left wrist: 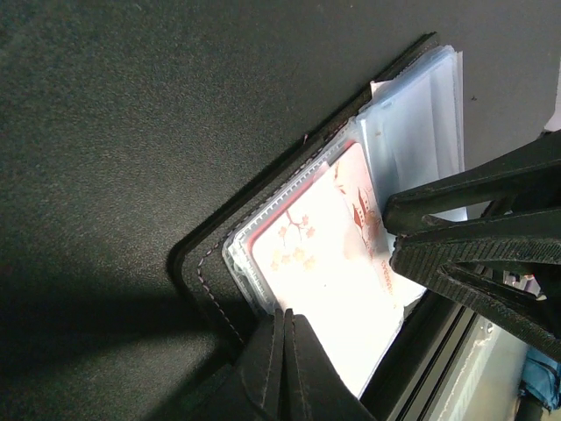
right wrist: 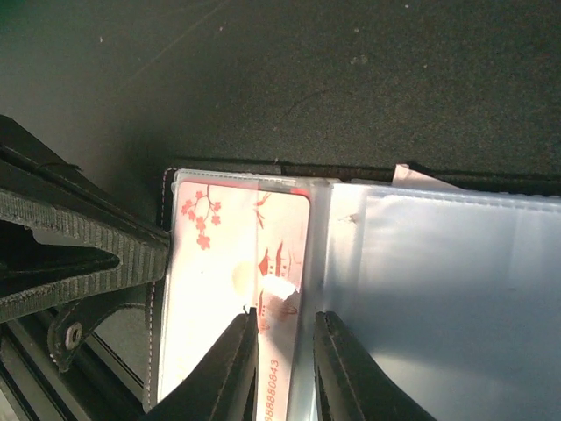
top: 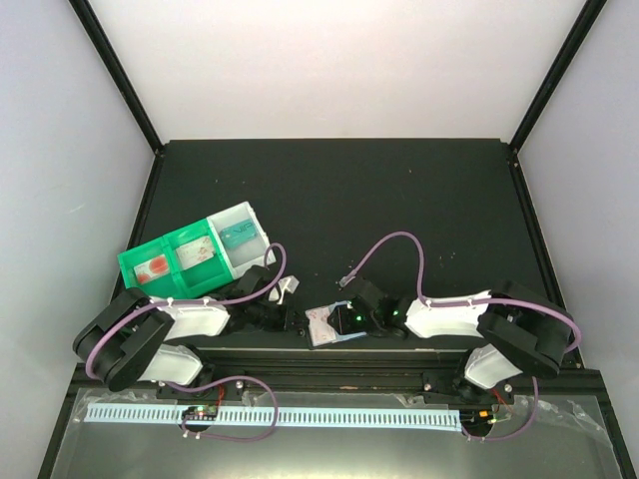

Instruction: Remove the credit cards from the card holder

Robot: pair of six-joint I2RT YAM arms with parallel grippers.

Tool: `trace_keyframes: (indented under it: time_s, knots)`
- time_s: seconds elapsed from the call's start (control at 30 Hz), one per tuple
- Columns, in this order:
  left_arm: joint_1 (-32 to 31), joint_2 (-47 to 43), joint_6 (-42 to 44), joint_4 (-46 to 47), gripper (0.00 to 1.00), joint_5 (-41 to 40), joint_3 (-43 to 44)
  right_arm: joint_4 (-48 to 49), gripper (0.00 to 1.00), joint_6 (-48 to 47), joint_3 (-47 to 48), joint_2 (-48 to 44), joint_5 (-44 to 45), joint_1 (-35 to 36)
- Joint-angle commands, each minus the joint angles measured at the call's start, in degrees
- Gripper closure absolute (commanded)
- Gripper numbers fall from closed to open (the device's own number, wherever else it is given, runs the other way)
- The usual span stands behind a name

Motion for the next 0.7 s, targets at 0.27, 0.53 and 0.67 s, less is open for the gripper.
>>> trace_keyframes:
  time_s: [0.27, 0.53, 0.67]
  knots:
    - [-0.4, 3.2, 1.6, 0.7, 0.98, -2.7, -0.7, 2.8, 0.82, 0.1, 0.3, 1.7, -1.0, 0.4]
    - [-0.4, 3.3, 2.0, -0.2, 0.98, -3.0, -0.4, 2.6, 0.82, 0.3, 1.1, 4.3, -1.6, 0.4]
    - [-0.4, 3.1, 2.5, -0.9, 0.99, -3.4, 0.2, 2.6, 0.85, 0.6, 0.2, 3.0, 0.3, 0.4]
